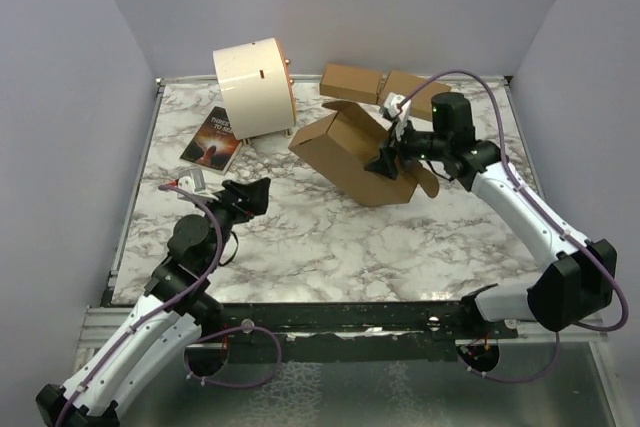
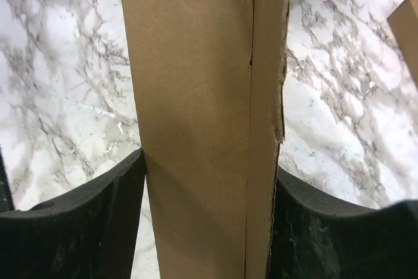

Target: Fold the paper box

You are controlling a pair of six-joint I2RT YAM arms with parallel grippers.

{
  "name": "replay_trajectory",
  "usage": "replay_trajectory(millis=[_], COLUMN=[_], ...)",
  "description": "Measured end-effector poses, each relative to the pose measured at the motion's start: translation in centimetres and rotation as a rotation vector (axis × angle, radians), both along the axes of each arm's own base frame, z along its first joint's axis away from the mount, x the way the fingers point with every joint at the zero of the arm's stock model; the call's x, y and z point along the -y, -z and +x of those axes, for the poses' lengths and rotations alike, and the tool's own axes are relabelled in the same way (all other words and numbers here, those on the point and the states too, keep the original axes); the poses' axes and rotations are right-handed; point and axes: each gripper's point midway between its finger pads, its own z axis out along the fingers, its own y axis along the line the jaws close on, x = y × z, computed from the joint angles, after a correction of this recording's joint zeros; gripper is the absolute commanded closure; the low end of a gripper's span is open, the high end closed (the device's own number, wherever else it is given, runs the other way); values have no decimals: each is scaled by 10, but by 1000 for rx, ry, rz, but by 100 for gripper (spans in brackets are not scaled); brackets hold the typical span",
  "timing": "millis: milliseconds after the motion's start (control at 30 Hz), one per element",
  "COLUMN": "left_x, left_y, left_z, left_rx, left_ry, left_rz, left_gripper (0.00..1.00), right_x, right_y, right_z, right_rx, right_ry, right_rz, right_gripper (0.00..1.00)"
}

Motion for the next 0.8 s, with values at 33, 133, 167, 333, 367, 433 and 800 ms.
replay_trajectory(millis=[33, 133, 167, 333, 367, 433, 800], left_x=[2, 10, 13, 31, 36, 44, 80], left_y=[1, 10, 16, 42, 46, 54, 80], left_z=[-1, -2, -2, -2, -2, 0, 8], left_rx=[5, 0, -9, -64, -75, -98, -174], left_ry=[11, 52, 67, 147, 164, 197, 332], left_rz=[-5, -13, -13, -11, -10, -10, -16], left_gripper=[11, 12, 12, 12, 12, 11, 11], right_x=[3, 14, 18, 36, 42, 53, 62], right_y=[0, 1, 2, 4, 8, 12, 82], right_z=[5, 16, 21, 39, 44, 51, 27], right_rx=[-27, -113, -146, -317, -369, -439, -1008], right_ry=[11, 40, 48, 70, 77, 93, 173], right_rz=[21, 89, 116, 256, 294, 348, 531], right_gripper=[50, 50, 50, 51, 51, 51, 51])
